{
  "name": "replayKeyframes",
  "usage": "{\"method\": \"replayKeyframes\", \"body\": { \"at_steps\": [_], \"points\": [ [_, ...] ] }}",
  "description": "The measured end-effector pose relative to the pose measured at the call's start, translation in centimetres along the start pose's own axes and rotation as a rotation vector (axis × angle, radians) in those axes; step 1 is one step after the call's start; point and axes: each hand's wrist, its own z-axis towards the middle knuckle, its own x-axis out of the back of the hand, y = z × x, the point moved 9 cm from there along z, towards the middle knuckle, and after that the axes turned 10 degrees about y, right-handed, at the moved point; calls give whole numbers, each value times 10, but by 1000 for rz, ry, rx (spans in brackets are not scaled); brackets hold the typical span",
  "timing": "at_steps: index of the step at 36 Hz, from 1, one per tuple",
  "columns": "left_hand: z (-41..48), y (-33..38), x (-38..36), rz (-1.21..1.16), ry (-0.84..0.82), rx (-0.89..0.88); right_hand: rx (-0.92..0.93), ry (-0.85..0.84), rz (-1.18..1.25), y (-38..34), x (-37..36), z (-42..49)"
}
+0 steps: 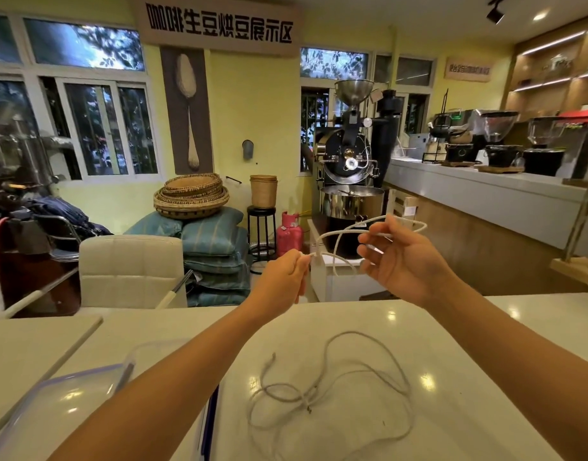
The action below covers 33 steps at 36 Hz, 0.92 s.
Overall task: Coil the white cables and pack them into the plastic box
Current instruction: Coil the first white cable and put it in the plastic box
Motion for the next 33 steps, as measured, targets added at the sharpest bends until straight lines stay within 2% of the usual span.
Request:
{"method": "replayKeyframes", "body": {
  "at_steps": [4,6,8,13,15,20,27,29,31,33],
  "points": [
    [0,1,2,-40,3,8,11,-40,-79,-19,-4,0],
    [-3,2,0,-74,-35,30,27,-49,-202,-31,-3,2],
    [-7,4,-3,-130,-93,62,48,4,-418,-42,7,9],
    [-11,23,-2,-362,-169,106,83,266,-1059,-56,41,25],
    [-10,35,-1,-454,-184,110,119,297,-1211,-53,44,27],
    [-1,66,2,-644,-204,97,186,258,-1114,-29,23,26],
    [14,100,10,-795,-169,83,285,-49,-1013,1,-37,11],
    [18,104,13,-829,-147,92,291,-106,-894,7,-51,11],
    [22,106,17,-853,-119,102,263,-73,-705,6,-55,14],
    [23,109,18,-878,-104,113,289,-54,-646,2,-62,15]
  ]
}}
